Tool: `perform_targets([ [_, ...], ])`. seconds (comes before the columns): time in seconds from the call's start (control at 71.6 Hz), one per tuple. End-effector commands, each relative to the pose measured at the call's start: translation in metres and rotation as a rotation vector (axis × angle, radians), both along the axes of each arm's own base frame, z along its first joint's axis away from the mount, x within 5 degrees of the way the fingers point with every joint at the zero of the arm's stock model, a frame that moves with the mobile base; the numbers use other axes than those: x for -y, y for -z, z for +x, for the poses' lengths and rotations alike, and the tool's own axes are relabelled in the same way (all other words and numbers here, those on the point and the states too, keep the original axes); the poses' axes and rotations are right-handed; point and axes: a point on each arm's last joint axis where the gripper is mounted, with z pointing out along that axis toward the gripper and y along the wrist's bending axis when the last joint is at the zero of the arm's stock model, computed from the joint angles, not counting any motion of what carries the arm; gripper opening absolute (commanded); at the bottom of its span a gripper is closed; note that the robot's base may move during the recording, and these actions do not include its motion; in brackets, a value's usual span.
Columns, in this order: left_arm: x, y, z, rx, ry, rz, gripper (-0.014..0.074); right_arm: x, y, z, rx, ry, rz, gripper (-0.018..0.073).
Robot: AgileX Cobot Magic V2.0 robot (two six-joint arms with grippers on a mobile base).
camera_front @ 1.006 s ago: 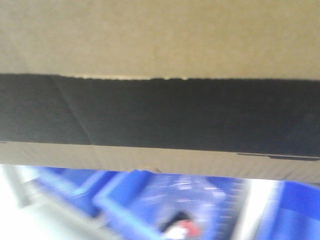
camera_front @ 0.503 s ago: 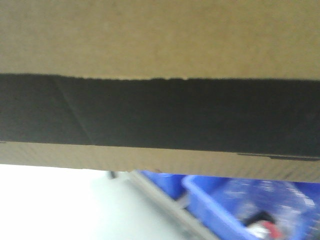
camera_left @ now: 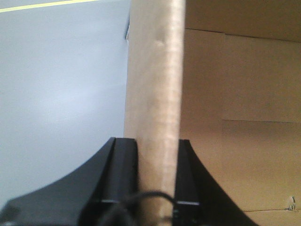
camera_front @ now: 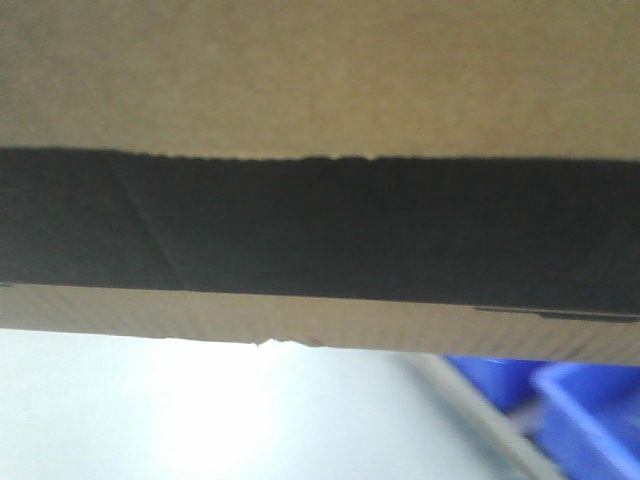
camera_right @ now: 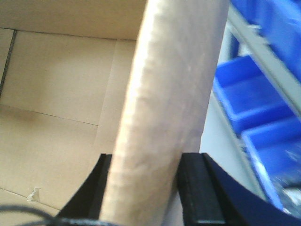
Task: Grab box from left shelf to table start
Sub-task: 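Hold the box with both grippers while the base turns away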
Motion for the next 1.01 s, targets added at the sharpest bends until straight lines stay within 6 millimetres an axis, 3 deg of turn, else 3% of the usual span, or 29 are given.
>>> perform_targets([
  [0.0, 0.0143, -0.0255, -0.0047, 0.141, 0.113, -0.230, -0.0095, -0.0088, -0.0218, -0.0003, 0.136, -0.072, 0.135, 0.0059],
  [0.992, 0.0143, -0.0255, -0.0047, 0.141, 0.113, -0.230, -0.0095, -0.0091, -0.0206, -0.0007, 0.124, -0.075, 0.131, 0.0059],
])
